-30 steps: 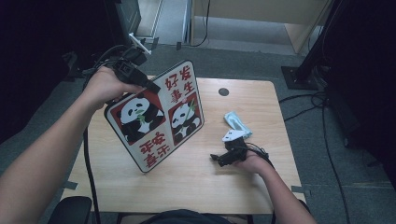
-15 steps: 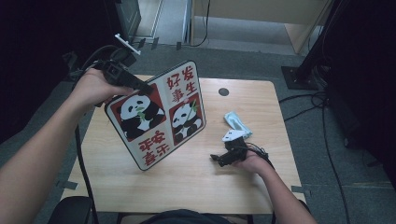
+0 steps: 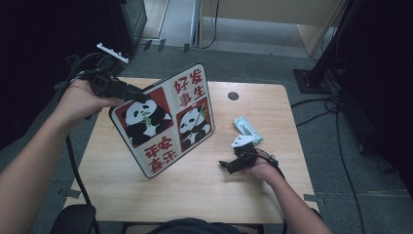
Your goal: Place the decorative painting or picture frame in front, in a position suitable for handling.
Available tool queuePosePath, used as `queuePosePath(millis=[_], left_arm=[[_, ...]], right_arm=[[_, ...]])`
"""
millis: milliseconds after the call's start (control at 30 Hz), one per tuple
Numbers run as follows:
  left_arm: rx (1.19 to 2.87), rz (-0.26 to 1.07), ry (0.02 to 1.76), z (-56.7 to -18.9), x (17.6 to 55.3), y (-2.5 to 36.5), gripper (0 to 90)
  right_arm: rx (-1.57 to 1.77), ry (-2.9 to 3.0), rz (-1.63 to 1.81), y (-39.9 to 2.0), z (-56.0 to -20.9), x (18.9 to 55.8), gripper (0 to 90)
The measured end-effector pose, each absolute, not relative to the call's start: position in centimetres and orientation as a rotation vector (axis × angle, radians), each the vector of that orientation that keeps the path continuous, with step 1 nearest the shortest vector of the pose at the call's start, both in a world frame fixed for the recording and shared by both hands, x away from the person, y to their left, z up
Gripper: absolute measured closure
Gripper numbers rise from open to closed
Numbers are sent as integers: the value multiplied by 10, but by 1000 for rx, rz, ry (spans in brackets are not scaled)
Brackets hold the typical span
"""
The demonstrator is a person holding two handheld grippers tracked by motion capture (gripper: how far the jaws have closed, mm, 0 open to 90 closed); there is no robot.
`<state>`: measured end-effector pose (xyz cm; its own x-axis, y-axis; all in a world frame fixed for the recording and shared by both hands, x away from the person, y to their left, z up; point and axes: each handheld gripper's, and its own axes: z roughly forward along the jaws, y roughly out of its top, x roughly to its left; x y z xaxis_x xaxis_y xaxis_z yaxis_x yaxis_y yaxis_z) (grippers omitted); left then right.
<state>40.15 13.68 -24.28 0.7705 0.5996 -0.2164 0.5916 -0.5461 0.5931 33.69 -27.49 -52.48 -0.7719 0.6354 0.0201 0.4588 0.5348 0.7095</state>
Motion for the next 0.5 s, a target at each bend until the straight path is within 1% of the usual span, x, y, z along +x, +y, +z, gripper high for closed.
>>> queuePosePath(millis=[267, 500], left_arm=[[2243, 50, 860, -247, 393, 156, 451], [2208, 81, 835, -257, 379, 168, 424]], right_arm=[[931, 2526, 1065, -274, -525, 338, 0], [981, 2493, 1051, -267, -525, 335, 0]])
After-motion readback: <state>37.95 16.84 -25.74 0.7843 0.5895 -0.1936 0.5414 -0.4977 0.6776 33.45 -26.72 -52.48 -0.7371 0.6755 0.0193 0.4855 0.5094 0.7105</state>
